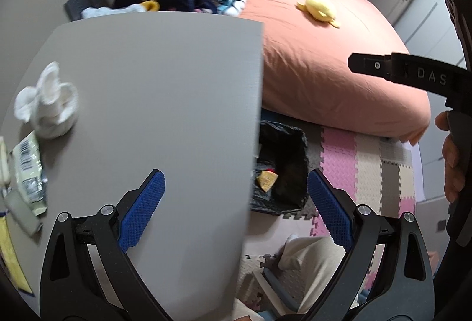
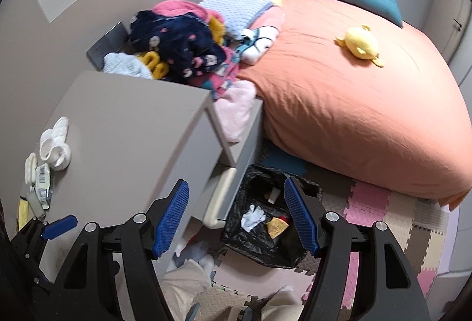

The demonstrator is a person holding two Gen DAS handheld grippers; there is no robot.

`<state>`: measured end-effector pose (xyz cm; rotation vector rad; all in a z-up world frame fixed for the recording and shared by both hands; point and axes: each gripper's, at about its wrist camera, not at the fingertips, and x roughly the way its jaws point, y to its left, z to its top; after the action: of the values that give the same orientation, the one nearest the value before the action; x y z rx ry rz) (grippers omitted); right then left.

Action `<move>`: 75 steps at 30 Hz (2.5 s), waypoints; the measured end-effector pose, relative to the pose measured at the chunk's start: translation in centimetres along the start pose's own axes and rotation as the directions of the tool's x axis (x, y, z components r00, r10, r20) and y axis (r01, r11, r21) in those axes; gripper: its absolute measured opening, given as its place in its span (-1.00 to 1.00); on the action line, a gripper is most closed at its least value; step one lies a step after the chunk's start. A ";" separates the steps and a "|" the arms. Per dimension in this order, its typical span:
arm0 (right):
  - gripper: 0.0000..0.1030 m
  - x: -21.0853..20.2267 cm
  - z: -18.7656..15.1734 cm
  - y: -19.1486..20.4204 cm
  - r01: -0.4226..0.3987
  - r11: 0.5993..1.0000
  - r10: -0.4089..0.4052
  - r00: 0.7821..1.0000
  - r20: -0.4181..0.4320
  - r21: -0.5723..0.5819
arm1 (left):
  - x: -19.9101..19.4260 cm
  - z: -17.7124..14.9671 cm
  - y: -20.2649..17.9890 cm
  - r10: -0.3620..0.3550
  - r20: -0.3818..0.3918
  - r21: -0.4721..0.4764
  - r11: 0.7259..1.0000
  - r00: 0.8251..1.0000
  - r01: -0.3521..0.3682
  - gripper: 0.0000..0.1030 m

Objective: Collect trash
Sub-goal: 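Move both open tools back over the table items, then grasp the long yellow wrapper with the left tool while the right tool grasps the grey plastic piece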

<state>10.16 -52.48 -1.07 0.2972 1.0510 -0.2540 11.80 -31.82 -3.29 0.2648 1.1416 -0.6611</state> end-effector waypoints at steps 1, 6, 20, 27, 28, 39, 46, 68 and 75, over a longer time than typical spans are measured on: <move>0.32 0.1 0.0 0.6 -0.006 1.000 0.006 1.000 -0.002 -0.006 | -0.3 -0.2 0.6 0.005 0.003 -0.011 1.000 1.000 -0.005 0.82; 0.32 0.4 -0.3 4.1 -0.041 0.998 0.041 0.999 -0.009 -0.056 | -1.8 -1.4 3.6 0.030 0.028 -0.062 0.998 0.999 -0.028 0.82; 0.32 1.0 -2.1 14.8 -0.115 0.975 0.108 0.993 -0.046 -0.192 | -6.2 -6.3 12.8 0.108 0.067 -0.219 0.971 0.992 -0.091 0.82; 0.32 1.1 -3.5 20.7 -0.169 0.951 0.157 0.985 -0.068 -0.259 | -8.7 -9.4 17.3 0.151 0.080 -0.300 0.946 0.985 -0.121 0.82; 0.32 1.2 -3.6 21.4 -0.175 0.948 0.162 0.984 -0.070 -0.266 | -9.1 -9.9 18.0 0.161 0.080 -0.311 0.941 0.984 -0.129 0.82; 0.32 2.0 -5.6 28.6 -0.280 0.896 0.254 0.960 -0.121 -0.345 | -11.5 -13.5 24.2 0.248 0.068 -0.422 0.885 0.966 -0.197 0.82; 0.32 2.4 -6.4 33.4 -0.360 0.847 0.322 0.933 -0.161 -0.392 | -12.1 -15.7 28.0 0.316 0.043 -0.464 0.846 0.948 -0.261 0.82; 0.05 6.6 -7.6 40.7 -0.371 0.801 0.289 0.927 -0.239 -0.470 | -10.0 -18.0 32.6 0.318 -0.031 -0.498 0.817 0.947 -0.291 0.46; -0.22 6.2 -8.1 40.9 -0.333 0.790 0.258 0.942 -0.214 -0.515 | -9.7 -18.6 32.5 0.318 -0.056 -0.498 0.813 0.947 -0.302 -0.01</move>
<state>20.63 -11.84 -5.47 -0.0457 1.1444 0.3604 15.10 6.58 -6.51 -0.0098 1.1671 -0.0614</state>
